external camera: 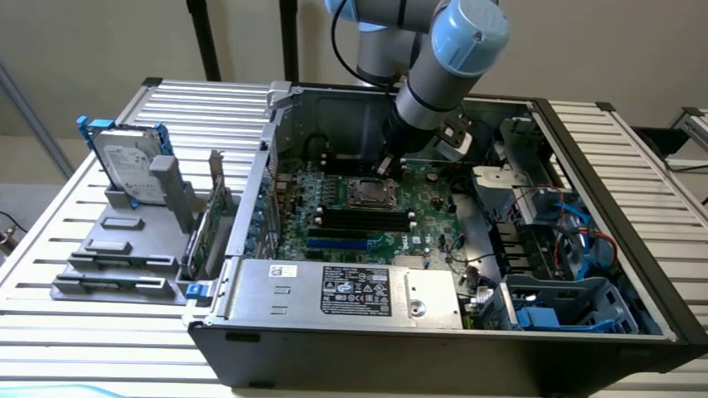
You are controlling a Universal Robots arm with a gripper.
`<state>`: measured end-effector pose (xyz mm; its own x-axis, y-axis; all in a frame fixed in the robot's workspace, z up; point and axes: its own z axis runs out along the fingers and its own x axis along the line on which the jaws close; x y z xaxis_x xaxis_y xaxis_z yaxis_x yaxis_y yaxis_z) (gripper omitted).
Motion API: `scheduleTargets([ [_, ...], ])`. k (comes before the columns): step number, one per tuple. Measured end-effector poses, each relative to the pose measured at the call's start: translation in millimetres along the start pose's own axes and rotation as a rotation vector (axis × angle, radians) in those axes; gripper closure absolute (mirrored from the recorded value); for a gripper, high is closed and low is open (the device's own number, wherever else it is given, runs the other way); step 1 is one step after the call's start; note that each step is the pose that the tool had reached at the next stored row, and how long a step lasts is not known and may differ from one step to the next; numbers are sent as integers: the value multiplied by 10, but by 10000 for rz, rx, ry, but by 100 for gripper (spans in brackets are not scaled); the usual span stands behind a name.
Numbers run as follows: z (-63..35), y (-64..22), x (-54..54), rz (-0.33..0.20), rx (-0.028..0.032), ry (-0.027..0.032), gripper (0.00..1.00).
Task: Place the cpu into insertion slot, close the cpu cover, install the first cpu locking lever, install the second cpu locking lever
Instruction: 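Install the first cpu locking lever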
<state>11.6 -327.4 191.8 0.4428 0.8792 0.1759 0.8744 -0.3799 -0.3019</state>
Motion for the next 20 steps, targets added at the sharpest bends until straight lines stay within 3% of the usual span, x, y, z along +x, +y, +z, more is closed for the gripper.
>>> scheduleTargets([
  [7,0,0,0,-66,50,65,89],
  [13,-43,-15,2,-78,55,68,89],
  [20,-50,-147,-73,-80,54,65,89],
])
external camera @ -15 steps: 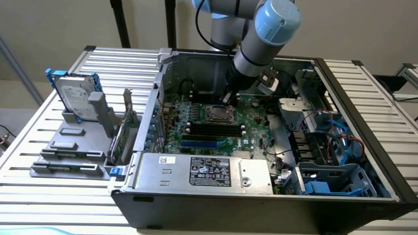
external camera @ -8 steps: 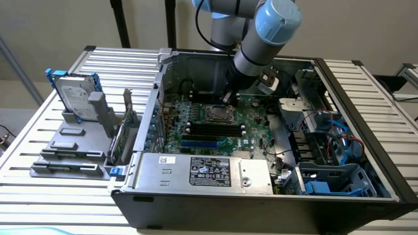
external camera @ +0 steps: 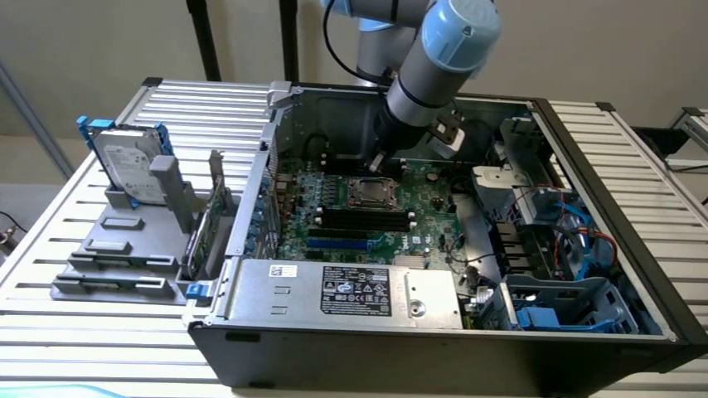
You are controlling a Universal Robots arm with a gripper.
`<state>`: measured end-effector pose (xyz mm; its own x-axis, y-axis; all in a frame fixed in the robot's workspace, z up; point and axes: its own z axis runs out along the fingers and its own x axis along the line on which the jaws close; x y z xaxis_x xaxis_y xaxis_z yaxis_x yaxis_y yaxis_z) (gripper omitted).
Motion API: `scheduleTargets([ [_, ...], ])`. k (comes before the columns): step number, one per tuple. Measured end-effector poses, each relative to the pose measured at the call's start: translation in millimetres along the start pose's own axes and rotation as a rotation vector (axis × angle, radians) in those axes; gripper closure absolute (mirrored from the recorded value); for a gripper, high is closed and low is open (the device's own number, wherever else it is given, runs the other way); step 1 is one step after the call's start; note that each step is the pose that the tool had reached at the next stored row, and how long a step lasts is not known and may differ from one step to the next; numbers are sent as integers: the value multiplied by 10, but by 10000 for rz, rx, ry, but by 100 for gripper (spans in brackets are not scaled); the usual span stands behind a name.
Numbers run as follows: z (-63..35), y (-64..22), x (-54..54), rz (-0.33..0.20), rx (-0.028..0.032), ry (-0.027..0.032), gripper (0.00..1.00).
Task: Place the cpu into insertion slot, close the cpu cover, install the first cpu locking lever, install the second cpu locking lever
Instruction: 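Install the first cpu locking lever, then install the second cpu locking lever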
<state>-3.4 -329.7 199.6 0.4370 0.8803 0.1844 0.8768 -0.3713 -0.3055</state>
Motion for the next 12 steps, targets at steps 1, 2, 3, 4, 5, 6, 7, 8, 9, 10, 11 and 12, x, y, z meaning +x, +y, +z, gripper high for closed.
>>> scheduleTargets([
  [1,-4,-11,-6,0,2,5,89],
  [2,-5,-13,-7,-2,4,10,89],
  [3,-5,-13,-7,-5,9,18,89],
  [4,-5,-13,-7,-6,12,22,89],
  [5,-5,-13,-7,-6,11,24,89],
  [6,-5,-13,-7,-6,12,24,89],
  [7,-6,-14,-6,-6,11,24,89],
  [8,-7,-14,-7,-5,11,23,89],
  [9,-7,-14,-7,-5,11,23,89],
  [10,-7,-14,-7,-5,11,23,89],
  [11,-7,-14,-6,-6,11,23,89],
  [12,-8,-14,-7,-5,11,23,89],
])
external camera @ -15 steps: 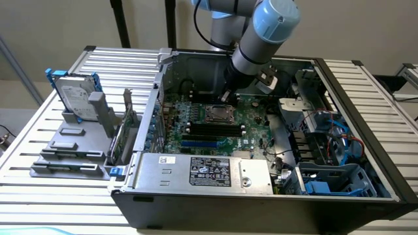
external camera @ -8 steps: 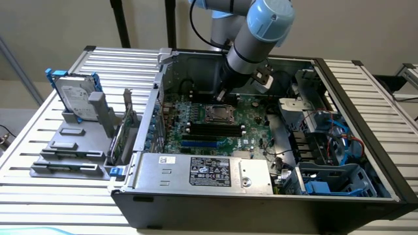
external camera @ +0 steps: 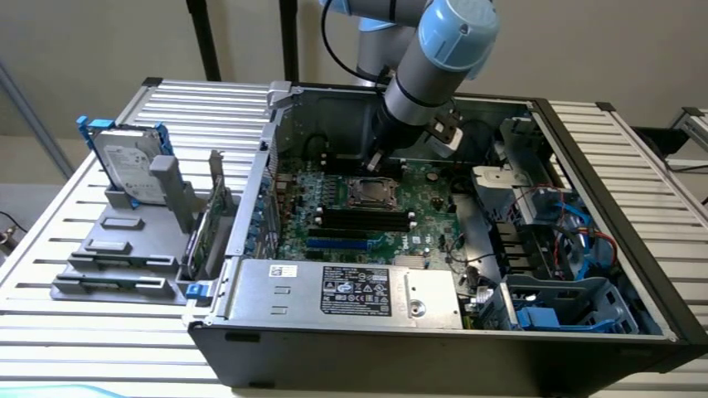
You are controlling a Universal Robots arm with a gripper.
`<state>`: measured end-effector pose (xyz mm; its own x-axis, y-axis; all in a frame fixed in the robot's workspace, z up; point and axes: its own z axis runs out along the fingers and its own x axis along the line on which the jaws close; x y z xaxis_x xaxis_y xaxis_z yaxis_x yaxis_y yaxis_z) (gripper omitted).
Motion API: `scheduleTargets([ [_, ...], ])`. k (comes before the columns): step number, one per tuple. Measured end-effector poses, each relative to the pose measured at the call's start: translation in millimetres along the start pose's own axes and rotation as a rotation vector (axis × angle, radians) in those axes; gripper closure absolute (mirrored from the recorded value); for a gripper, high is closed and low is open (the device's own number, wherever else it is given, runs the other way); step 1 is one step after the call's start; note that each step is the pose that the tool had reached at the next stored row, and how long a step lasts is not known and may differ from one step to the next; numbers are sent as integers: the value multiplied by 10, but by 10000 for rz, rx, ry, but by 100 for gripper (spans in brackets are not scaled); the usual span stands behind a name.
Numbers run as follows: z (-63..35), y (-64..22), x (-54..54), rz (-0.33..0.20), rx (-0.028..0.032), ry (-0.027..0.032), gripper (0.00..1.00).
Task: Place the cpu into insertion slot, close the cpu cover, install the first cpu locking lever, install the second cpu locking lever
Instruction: 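Install the second cpu locking lever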
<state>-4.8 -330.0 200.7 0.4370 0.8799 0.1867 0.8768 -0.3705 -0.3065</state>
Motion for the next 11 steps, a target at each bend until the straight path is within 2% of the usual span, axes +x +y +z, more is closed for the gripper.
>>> scheduleTargets([
  [11,-2,-1,0,0,0,0,89],
])
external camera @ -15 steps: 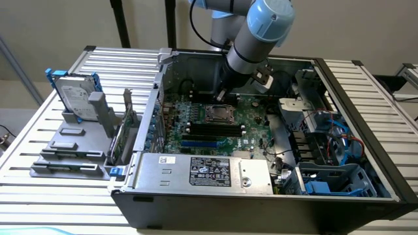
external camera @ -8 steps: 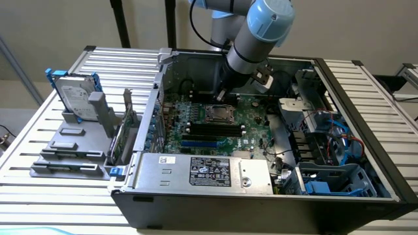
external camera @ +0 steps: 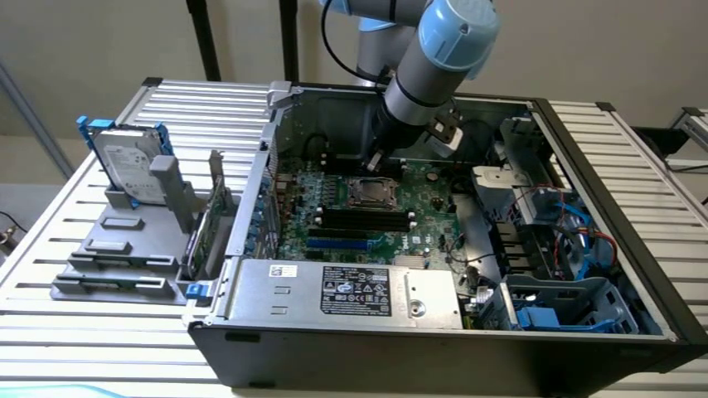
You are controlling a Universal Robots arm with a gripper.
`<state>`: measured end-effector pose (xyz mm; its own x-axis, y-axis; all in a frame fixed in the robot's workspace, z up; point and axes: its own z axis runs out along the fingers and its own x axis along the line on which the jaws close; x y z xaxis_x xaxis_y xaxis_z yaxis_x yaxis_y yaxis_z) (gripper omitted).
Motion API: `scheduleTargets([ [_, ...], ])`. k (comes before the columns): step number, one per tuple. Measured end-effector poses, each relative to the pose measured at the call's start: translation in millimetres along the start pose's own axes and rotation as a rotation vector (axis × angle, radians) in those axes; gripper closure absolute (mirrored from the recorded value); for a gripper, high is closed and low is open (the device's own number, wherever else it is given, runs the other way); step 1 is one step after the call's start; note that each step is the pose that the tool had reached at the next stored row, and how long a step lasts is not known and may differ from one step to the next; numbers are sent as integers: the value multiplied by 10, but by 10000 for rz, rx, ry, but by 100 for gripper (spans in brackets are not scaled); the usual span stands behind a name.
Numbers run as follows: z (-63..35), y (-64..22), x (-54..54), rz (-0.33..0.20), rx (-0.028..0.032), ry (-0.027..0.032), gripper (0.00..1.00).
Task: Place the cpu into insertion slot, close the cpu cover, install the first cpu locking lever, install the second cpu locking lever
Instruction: 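Install the second cpu locking lever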
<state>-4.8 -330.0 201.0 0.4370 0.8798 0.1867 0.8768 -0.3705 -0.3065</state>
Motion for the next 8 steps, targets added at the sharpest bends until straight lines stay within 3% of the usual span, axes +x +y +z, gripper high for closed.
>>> scheduleTargets([
  [8,-109,18,-131,1,1,2,89],
])
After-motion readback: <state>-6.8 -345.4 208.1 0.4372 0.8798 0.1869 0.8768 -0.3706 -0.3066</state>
